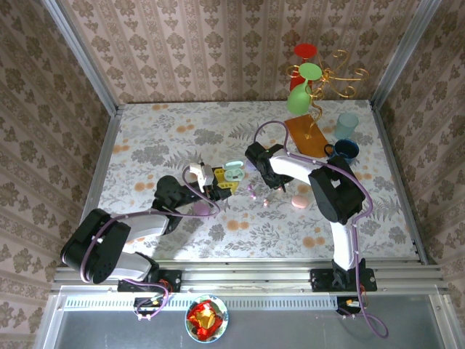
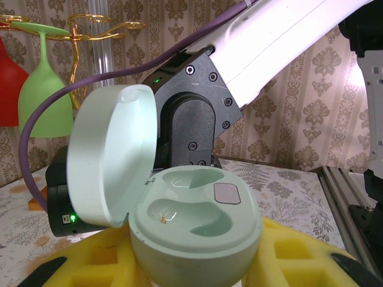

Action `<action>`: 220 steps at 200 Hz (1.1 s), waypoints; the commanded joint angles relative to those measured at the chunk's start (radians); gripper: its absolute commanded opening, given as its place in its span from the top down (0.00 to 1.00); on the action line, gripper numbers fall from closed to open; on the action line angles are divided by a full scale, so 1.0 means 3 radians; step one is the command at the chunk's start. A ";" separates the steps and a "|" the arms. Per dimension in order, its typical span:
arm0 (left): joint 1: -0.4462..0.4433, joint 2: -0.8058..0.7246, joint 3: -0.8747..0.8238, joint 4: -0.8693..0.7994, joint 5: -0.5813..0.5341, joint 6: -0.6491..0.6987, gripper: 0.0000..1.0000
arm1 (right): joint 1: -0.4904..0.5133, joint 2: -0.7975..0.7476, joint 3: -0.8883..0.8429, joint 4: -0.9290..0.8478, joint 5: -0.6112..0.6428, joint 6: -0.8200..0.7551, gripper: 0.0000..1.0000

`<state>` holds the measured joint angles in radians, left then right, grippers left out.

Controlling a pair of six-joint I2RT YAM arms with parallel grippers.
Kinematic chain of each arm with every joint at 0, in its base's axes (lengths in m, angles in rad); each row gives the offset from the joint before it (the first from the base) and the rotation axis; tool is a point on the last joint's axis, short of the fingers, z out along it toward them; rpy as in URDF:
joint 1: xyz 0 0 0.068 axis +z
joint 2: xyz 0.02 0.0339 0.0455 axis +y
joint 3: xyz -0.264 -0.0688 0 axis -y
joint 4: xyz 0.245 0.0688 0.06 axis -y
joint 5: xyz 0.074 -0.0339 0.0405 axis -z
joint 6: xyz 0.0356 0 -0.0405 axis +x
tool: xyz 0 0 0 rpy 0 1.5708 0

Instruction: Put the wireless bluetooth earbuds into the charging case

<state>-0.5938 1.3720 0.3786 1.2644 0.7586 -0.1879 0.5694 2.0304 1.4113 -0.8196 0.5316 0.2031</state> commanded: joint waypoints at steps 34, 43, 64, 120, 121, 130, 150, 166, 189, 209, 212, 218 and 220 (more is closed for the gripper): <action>0.0021 -0.0063 -0.0032 0.0080 -0.0013 -0.0005 0.68 | -0.0001 0.0073 0.0045 -0.0107 -0.0061 -0.0053 0.67; 0.0019 -0.0058 -0.0025 0.0080 -0.0013 -0.0008 0.68 | -0.0001 0.0066 0.0037 -0.0107 -0.0084 -0.0057 0.67; 0.0021 -0.0058 -0.0021 0.0080 -0.0007 -0.0009 0.68 | -0.0001 0.0028 0.0004 -0.0074 -0.0204 -0.0039 0.64; 0.0021 -0.0072 -0.0034 0.0081 -0.0008 -0.0008 0.68 | -0.0001 0.0019 -0.0004 -0.0047 -0.0216 -0.0024 0.65; 0.0021 -0.0075 -0.0032 0.0083 -0.0008 -0.0008 0.68 | -0.0001 0.0023 -0.0005 -0.0046 -0.0209 -0.0026 0.65; 0.0021 -0.0074 -0.0034 0.0080 -0.0008 -0.0008 0.68 | -0.0001 0.0049 0.0016 -0.0064 -0.0191 -0.0038 0.66; 0.0021 -0.0087 -0.0047 0.0080 -0.0015 -0.0003 0.68 | -0.0001 0.0069 0.0035 -0.0071 -0.0164 -0.0053 0.68; 0.0025 -0.0095 -0.0059 0.0081 -0.0026 -0.0002 0.68 | -0.0001 0.0094 0.0055 -0.0085 -0.0118 -0.0063 0.70; 0.0021 -0.0104 -0.0060 0.0080 -0.0035 -0.0005 0.68 | -0.0001 0.0110 0.0063 -0.0102 -0.0098 -0.0064 0.72; 0.0022 -0.0113 -0.0069 0.0081 -0.0037 -0.0002 0.68 | -0.0001 0.0121 0.0056 -0.0097 -0.0098 -0.0066 0.74; 0.0022 -0.0114 -0.0073 0.0080 -0.0034 0.0002 0.68 | -0.0001 0.0123 0.0060 -0.0102 -0.0093 -0.0064 0.74; 0.0021 -0.0116 -0.0071 0.0080 -0.0033 0.0000 0.68 | -0.0001 0.0125 0.0059 -0.0102 -0.0090 -0.0064 0.75; 0.0021 -0.0120 -0.0073 0.0080 -0.0033 0.0000 0.68 | -0.0001 0.0127 0.0057 -0.0104 -0.0087 -0.0064 0.75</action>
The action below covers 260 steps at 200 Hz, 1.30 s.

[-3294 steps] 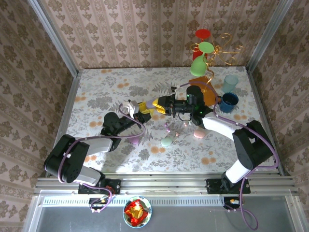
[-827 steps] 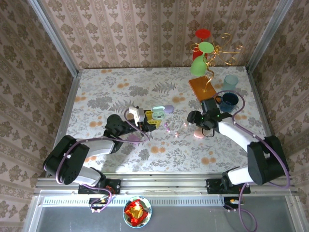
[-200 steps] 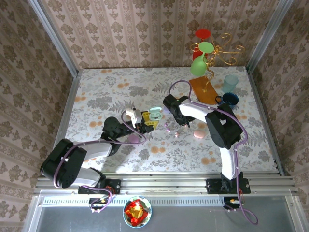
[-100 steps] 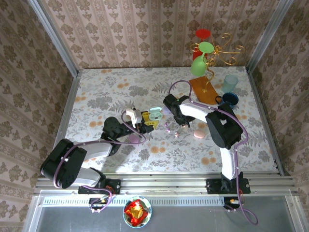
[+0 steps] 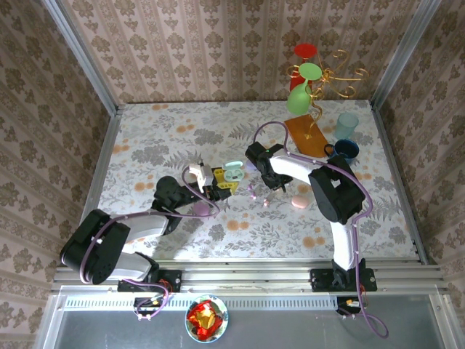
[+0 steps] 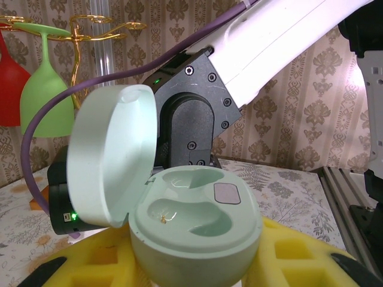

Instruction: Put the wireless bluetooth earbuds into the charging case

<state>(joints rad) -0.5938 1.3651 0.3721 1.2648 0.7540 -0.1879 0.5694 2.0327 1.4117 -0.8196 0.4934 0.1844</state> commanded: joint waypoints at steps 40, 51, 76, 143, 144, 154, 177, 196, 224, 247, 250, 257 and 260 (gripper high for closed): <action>0.0026 -0.0097 -0.0045 0.0079 -0.0018 -0.0002 0.68 | -0.0001 0.0150 0.0082 -0.0110 0.0044 -0.0012 0.78; 0.0026 -0.0097 -0.0046 0.0077 -0.0017 0.0002 0.68 | -0.0004 0.0162 0.0088 -0.0122 0.0045 -0.0019 0.78; 0.0026 -0.0102 -0.0045 0.0078 -0.0015 -0.0003 0.68 | -0.0006 0.0178 0.0098 -0.0135 0.0056 -0.0024 0.78; 0.0028 -0.0123 -0.0054 0.0076 -0.0017 -0.0003 0.68 | -0.0041 0.0155 0.0088 -0.0190 0.0091 -0.0041 0.87; 0.0027 -0.0125 -0.0052 0.0075 -0.0017 -0.0003 0.68 | -0.0042 0.0151 0.0089 -0.0191 0.0093 -0.0042 0.87; 0.0027 -0.0126 -0.0049 0.0078 -0.0017 -0.0003 0.68 | -0.0049 0.0128 0.0076 -0.0193 0.0094 -0.0032 0.87; 0.0026 -0.0122 -0.0046 0.0074 -0.0017 -0.0004 0.68 | -0.0077 0.0041 0.0037 -0.0200 0.0094 -0.0022 0.87; 0.0030 -0.0123 -0.0048 0.0076 -0.0013 -0.0003 0.68 | -0.0139 -0.0008 -0.0017 -0.0194 0.0104 -0.0029 0.86; 0.0026 -0.0107 -0.0039 0.0074 -0.0003 -0.0006 0.68 | -0.0205 -0.0077 -0.0099 -0.0150 0.0077 -0.0040 0.81; 0.0026 -0.0097 -0.0039 0.0075 -0.0006 -0.0003 0.68 | -0.0210 -0.0081 -0.0109 -0.0138 0.0044 -0.0039 0.79; 0.0026 -0.0097 -0.0039 0.0076 -0.0003 -0.0007 0.68 | -0.0209 -0.0073 -0.0112 -0.0132 0.0042 -0.0038 0.79; 0.0027 -0.0094 -0.0034 0.0077 -0.0003 -0.0007 0.68 | -0.0210 -0.0064 -0.0107 -0.0139 0.0038 -0.0032 0.78; 0.0026 -0.0096 -0.0035 0.0074 -0.0006 -0.0012 0.68 | -0.0210 -0.0062 -0.0107 -0.0137 0.0039 -0.0032 0.77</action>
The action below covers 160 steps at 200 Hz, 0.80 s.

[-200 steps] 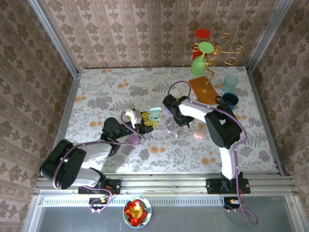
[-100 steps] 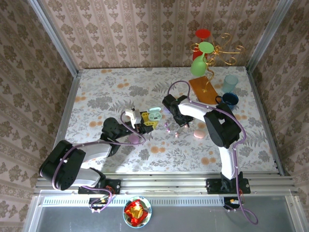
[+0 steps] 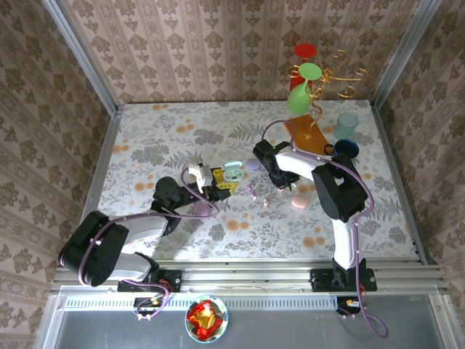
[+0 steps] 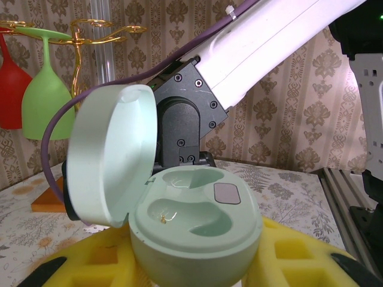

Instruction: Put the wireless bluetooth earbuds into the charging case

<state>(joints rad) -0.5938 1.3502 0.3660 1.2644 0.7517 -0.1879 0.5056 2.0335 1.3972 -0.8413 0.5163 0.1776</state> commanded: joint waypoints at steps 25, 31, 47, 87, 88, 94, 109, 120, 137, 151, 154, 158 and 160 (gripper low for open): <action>0.0026 -0.0045 -0.0017 0.0079 0.0005 -0.0009 0.68 | 0.0004 -0.0034 -0.0045 -0.0099 -0.0008 0.0030 0.71; 0.0028 -0.0048 -0.0021 0.0077 0.0004 -0.0016 0.68 | 0.0003 -0.0038 -0.0045 -0.0110 0.0003 0.0044 0.70; 0.0029 -0.0042 -0.0016 0.0076 0.0010 -0.0008 0.68 | 0.0007 -0.0029 -0.0026 -0.0158 0.0053 0.0114 0.69; 0.0026 -0.0016 -0.0003 0.0076 0.0024 -0.0003 0.68 | 0.0011 -0.0106 -0.0033 -0.0149 0.0102 0.0370 0.58; 0.0026 -0.0016 -0.0003 0.0078 0.0027 -0.0003 0.68 | 0.0009 -0.0103 -0.0034 -0.0150 0.0106 0.0380 0.58; 0.0030 -0.0019 -0.0003 0.0078 0.0028 -0.0003 0.68 | 0.0008 -0.0110 -0.0032 -0.0156 0.0137 0.0418 0.53; 0.0031 -0.0012 -0.0003 0.0075 0.0033 0.0002 0.68 | 0.0003 -0.0097 -0.0020 -0.0169 0.0173 0.0486 0.49; 0.0032 -0.0011 -0.0004 0.0078 0.0038 0.0001 0.68 | -0.0003 -0.0069 -0.0010 -0.0181 0.0181 0.0527 0.48; 0.0036 -0.0009 -0.0008 0.0076 0.0051 -0.0005 0.68 | -0.0010 0.0007 0.0057 -0.0260 0.0220 0.0615 0.48; 0.0036 -0.0014 -0.0009 0.0080 0.0065 -0.0003 0.68 | -0.0017 0.0024 0.0066 -0.0270 0.0255 0.0656 0.50; 0.0039 -0.0015 -0.0009 0.0079 0.0064 -0.0003 0.68 | -0.0021 0.0023 0.0063 -0.0267 0.0257 0.0667 0.51; 0.0040 -0.0013 -0.0015 0.0080 0.0063 -0.0003 0.68 | -0.0026 0.0018 0.0067 -0.0264 0.0259 0.0675 0.51; 0.0041 -0.0016 -0.0018 0.0079 0.0064 -0.0003 0.68 | -0.0028 0.0015 0.0063 -0.0260 0.0258 0.0677 0.51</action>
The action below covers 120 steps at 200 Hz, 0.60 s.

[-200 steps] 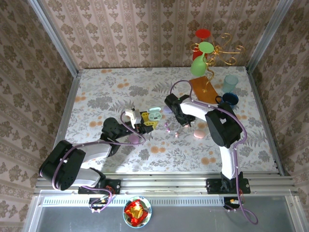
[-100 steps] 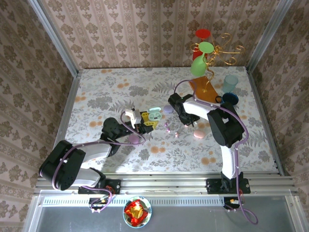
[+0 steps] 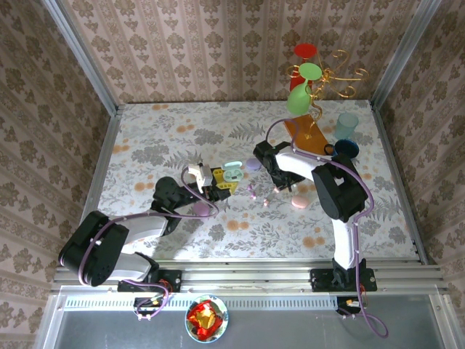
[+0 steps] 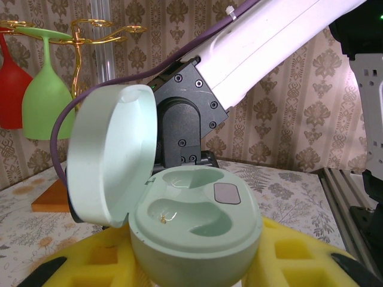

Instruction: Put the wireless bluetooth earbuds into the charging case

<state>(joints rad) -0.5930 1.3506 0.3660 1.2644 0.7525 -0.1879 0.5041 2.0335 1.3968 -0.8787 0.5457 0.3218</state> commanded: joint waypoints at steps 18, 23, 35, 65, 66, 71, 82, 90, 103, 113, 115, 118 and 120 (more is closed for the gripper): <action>0.0039 -0.0013 -0.0014 0.0081 0.0056 -0.0003 0.68 | -0.0053 0.0032 0.0079 -0.0146 0.0173 0.0201 0.54; 0.0039 -0.0013 -0.0013 0.0083 0.0059 -0.0003 0.68 | -0.0063 0.0037 0.0083 -0.0153 0.0178 0.0205 0.55; 0.0041 -0.0007 -0.0010 0.0080 0.0060 -0.0003 0.68 | -0.0075 0.0044 0.0084 -0.0159 0.0171 0.0195 0.56; 0.0039 0.0013 0.0002 0.0080 0.0074 -0.0001 0.68 | -0.0085 0.0035 0.0076 -0.0185 0.0128 0.0142 0.60; 0.0039 0.0013 0.0002 0.0080 0.0077 -0.0002 0.68 | -0.0085 0.0034 0.0077 -0.0182 0.0126 0.0138 0.60; 0.0039 0.0018 0.0006 0.0081 0.0084 -0.0003 0.68 | -0.0085 0.0028 0.0069 -0.0188 0.0115 0.0133 0.60; 0.0039 0.0014 0.0005 0.0080 0.0081 -0.0006 0.68 | -0.0086 0.0016 0.0050 -0.0180 0.0087 0.0111 0.60; 0.0039 0.0013 0.0012 0.0080 0.0082 -0.0005 0.68 | -0.0086 0.0010 0.0043 -0.0185 0.0079 0.0105 0.60; 0.0039 0.0008 0.0012 0.0080 0.0084 -0.0005 0.68 | -0.0086 0.0010 0.0023 -0.0213 0.0075 0.0095 0.61; 0.0039 0.0008 0.0013 0.0080 0.0080 -0.0003 0.68 | -0.0085 0.0013 0.0011 -0.0236 0.0073 0.0094 0.61; 0.0039 0.0007 0.0012 0.0080 0.0081 -0.0004 0.68 | -0.0085 0.0012 0.0011 -0.0237 0.0069 0.0095 0.61; 0.0039 0.0008 0.0012 0.0080 0.0081 -0.0003 0.68 | -0.0085 0.0008 0.0004 -0.0241 0.0064 0.0093 0.61; 0.0039 0.0008 0.0012 0.0080 0.0082 -0.0003 0.68 | -0.0085 0.0007 0.0001 -0.0240 0.0059 0.0089 0.61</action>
<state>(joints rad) -0.5873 1.3510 0.3660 1.2648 0.7563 -0.1879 0.4812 2.0335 1.3979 -0.8993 0.5537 0.3443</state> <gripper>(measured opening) 0.350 0.393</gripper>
